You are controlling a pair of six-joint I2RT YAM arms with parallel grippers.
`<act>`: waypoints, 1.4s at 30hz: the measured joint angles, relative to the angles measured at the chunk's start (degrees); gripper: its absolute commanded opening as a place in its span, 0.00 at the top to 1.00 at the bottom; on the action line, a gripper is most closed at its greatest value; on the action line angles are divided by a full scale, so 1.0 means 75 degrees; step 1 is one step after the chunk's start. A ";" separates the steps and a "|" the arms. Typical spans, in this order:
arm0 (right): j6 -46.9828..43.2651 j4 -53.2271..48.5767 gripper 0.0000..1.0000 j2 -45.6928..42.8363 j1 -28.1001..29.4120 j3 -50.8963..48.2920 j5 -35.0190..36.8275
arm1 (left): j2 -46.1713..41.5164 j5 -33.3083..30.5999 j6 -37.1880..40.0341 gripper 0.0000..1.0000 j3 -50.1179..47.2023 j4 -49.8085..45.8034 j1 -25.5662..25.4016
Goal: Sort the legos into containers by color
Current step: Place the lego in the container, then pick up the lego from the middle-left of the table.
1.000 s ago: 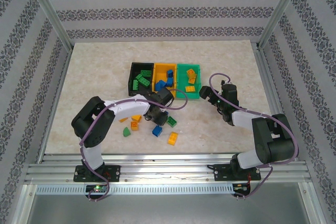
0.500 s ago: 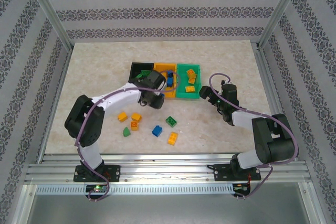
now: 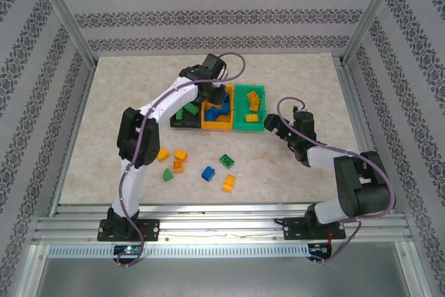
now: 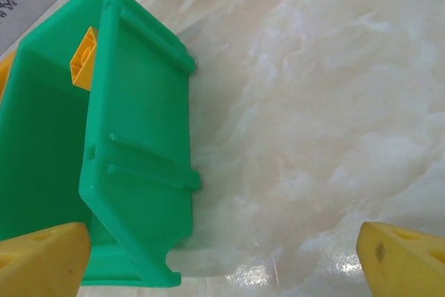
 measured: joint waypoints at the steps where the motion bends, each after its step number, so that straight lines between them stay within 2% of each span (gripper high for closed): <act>1: -0.0003 -0.0012 0.02 -0.0015 0.0000 0.0000 0.0009 | 0.0052 -0.0032 -0.0012 0.32 0.0061 0.0000 0.0029; 2: -0.0017 -0.0017 0.02 -0.0029 0.0000 0.0000 0.0029 | 0.0055 -0.0055 -0.0006 0.25 0.0058 -0.0023 0.0047; 8: -0.0020 -0.0017 0.02 -0.0038 0.0000 0.0000 0.0026 | -0.0335 0.0175 -0.0015 0.23 -0.0609 0.0096 0.0044; 18: -0.0015 -0.0012 0.02 0.0076 0.0090 0.0047 -0.0012 | -0.2975 0.1673 0.0085 0.25 -0.4980 0.1862 0.0020; 23: -0.0020 -0.0015 0.02 0.0076 0.0201 0.0052 -0.0009 | -0.3934 0.2553 0.0358 0.27 -0.6598 0.2460 -0.0157; 29: -0.0029 -0.0017 0.02 0.0076 0.0201 0.0058 0.0000 | -0.4328 0.2955 0.0568 0.28 -0.7324 0.2463 -0.0632; 34: -0.0125 -0.0020 0.02 0.0073 0.0251 0.0058 0.0052 | -0.4648 0.3095 0.0565 0.29 -0.7938 0.2451 -0.0755; 42: -0.0175 -0.0023 0.02 0.0073 0.0332 0.0058 0.0143 | -0.4730 0.3101 0.0554 0.30 -0.8160 0.2442 -0.1166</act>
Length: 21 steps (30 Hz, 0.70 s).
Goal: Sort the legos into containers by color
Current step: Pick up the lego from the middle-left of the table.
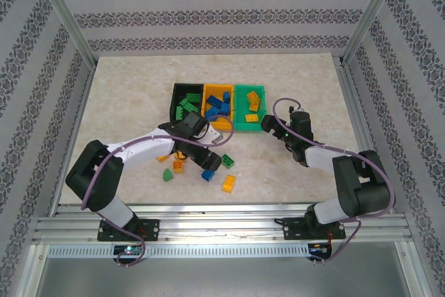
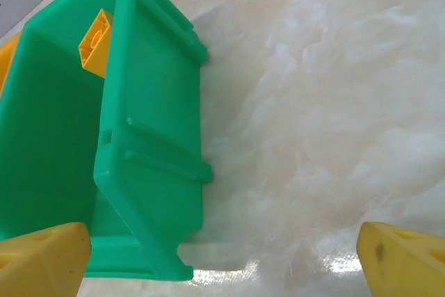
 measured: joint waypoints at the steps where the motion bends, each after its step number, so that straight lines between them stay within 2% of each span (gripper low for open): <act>1: -0.0006 -0.0003 0.02 0.0000 0.0012 0.0000 0.0009 | 0.0006 -0.0003 -0.0015 0.30 -0.0015 -0.0015 -0.0026; 10: -0.0017 -0.0003 0.02 0.0000 0.0020 0.0000 0.0026 | 0.0067 -0.0440 -0.0111 0.32 -0.0012 -0.0280 -0.0373; 18: -0.0017 -0.0052 0.02 0.0000 0.0020 0.0020 0.0029 | 0.0597 -0.1209 -0.0192 0.35 0.0064 -0.0714 -0.0973; 21: -0.0015 -0.0055 0.02 0.0003 0.0064 0.0055 0.0026 | 0.0714 -0.1422 -0.0221 0.40 0.0108 -0.0819 -0.1014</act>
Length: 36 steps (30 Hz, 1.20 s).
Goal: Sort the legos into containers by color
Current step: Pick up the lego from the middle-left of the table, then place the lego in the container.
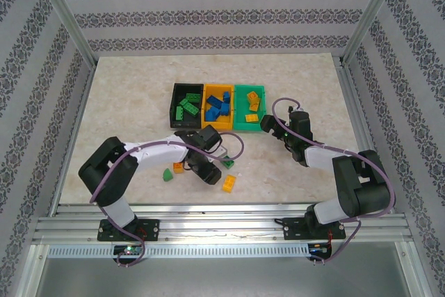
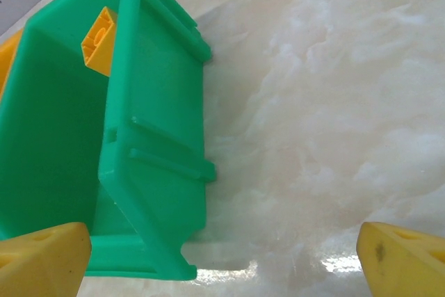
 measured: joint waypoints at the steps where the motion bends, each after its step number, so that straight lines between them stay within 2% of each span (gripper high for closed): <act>1: 0.0000 0.0000 0.02 0.0000 0.0023 0.0015 0.0000 | 0.0006 -0.0055 -0.0020 0.43 0.0003 -0.0009 0.0000; 12: -0.0003 0.0000 0.02 0.0000 0.0041 0.0029 0.0003 | 0.0111 -0.0242 -0.0117 0.67 0.0391 -0.0067 -0.0050; 18: -0.0003 0.0000 0.02 -0.0003 0.0041 0.0029 0.0003 | 0.0108 -0.0187 -0.0475 0.73 0.0411 0.0402 -0.0050; 24: -0.0003 0.0000 0.02 -0.0003 0.0041 0.0029 0.0003 | 0.0108 -0.0399 -0.0580 0.74 0.0685 0.0539 -0.0050; 31: -0.0003 0.0000 0.02 -0.0003 0.0041 0.0029 0.0003 | 0.0108 -0.1303 -0.0650 0.78 0.1413 0.0758 0.0026; 36: -0.0003 0.0000 0.02 -0.0003 0.0041 0.0029 0.0006 | 0.0213 -0.1912 -0.0697 0.78 0.2259 0.0848 0.0402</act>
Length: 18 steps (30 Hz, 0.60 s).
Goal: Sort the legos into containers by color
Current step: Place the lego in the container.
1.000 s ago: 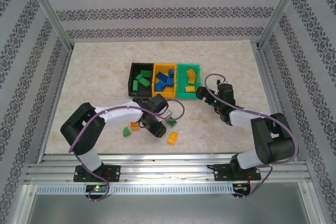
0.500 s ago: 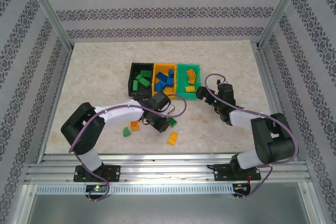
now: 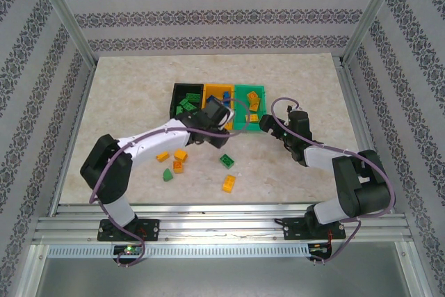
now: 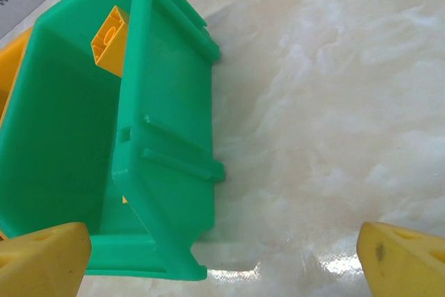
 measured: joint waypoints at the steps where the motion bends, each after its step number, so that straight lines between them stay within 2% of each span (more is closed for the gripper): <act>1: -0.0003 -0.0003 0.02 0.0000 0.0000 0.0000 0.0000 | 0.0090 -0.0111 0.0003 0.78 0.0274 0.0032 0.0125; 6: -0.0003 -0.0003 0.02 0.0000 0.0000 0.0000 -0.0003 | 0.0796 -0.0431 0.0134 0.78 0.1722 0.0058 0.0699; 8: -0.0003 -0.0003 0.02 0.0000 0.0000 0.0000 -0.0003 | 0.1148 -0.0557 0.0230 0.71 0.2305 0.0032 0.0892; 9: -0.0003 -0.0003 0.02 0.0000 0.0000 0.0000 -0.0003 | 0.1276 -0.0603 0.0254 0.64 0.2503 0.0026 0.0965; 10: 0.0000 -0.0003 0.02 0.0000 0.0000 0.0000 -0.0003 | 0.1419 -0.0647 0.0323 0.41 0.2728 0.0003 0.1049; 11: -0.0003 -0.0003 0.02 0.0000 0.0000 0.0000 -0.0003 | 0.1559 -0.0644 0.0364 0.22 0.2938 -0.0064 0.1131; 12: -0.0003 -0.0003 0.02 -0.0003 0.0000 0.0000 -0.0003 | 0.1658 -0.0641 0.0385 0.18 0.3083 -0.0108 0.1183; 18: -0.0003 -0.0055 0.02 -0.0085 0.0000 0.0000 -0.0003 | 0.1743 -0.0606 0.0411 0.15 0.3191 -0.0256 0.1323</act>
